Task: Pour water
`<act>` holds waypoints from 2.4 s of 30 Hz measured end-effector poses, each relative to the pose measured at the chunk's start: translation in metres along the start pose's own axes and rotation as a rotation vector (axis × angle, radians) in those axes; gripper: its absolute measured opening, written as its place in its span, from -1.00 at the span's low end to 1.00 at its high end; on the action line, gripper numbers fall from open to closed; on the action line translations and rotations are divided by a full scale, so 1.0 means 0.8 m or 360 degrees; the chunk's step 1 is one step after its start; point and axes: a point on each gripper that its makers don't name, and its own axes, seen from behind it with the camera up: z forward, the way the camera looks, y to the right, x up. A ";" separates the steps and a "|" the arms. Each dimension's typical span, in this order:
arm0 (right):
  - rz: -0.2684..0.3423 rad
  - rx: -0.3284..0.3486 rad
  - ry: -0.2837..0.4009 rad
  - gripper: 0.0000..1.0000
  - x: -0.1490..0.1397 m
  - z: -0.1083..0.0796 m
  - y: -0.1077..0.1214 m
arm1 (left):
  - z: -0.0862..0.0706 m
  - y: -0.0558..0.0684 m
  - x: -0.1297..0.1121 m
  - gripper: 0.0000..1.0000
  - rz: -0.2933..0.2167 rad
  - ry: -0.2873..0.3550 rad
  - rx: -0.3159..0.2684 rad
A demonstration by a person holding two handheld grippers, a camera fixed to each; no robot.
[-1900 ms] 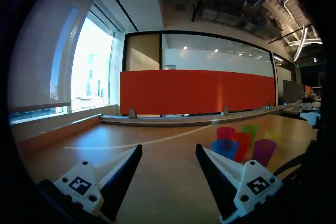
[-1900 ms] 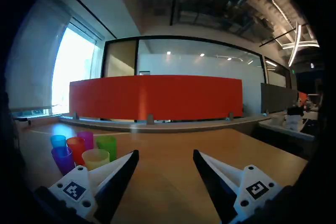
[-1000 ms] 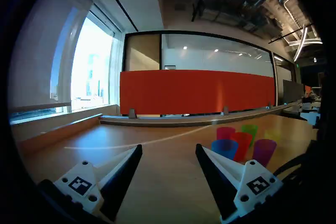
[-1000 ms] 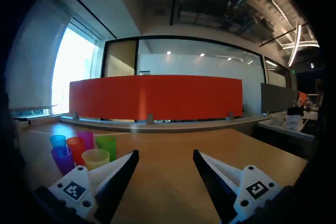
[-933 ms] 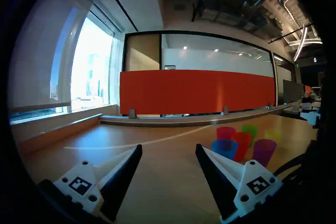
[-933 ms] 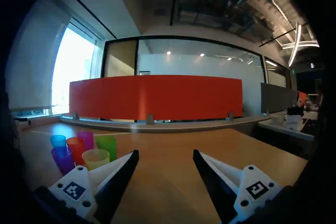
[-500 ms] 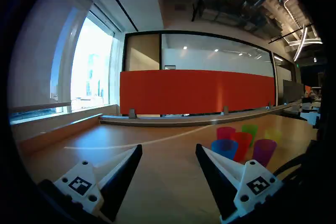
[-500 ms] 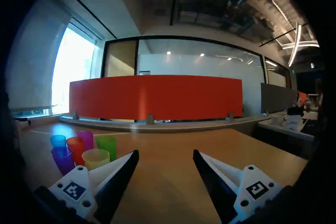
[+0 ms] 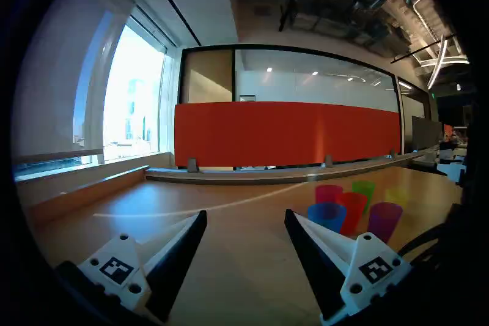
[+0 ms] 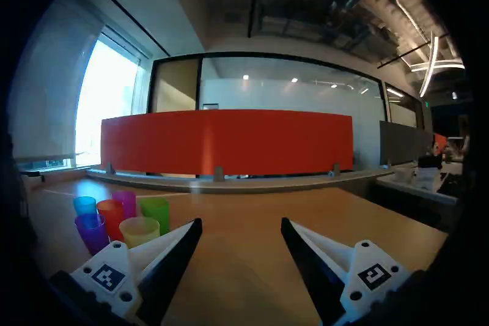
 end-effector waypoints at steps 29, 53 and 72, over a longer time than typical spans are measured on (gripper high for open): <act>-0.0059 0.0107 0.0045 1.00 0.099 0.013 -0.021 | 0.006 0.008 0.075 0.89 0.0000 0.0007 -0.0097; -0.0034 0.0165 0.0064 1.00 0.141 0.015 -0.026 | 0.018 0.021 0.122 0.89 0.0031 0.0019 -0.0132; -0.0050 0.0179 0.0022 1.00 0.201 0.034 -0.030 | 0.042 0.030 0.200 0.88 0.0020 0.0036 -0.0182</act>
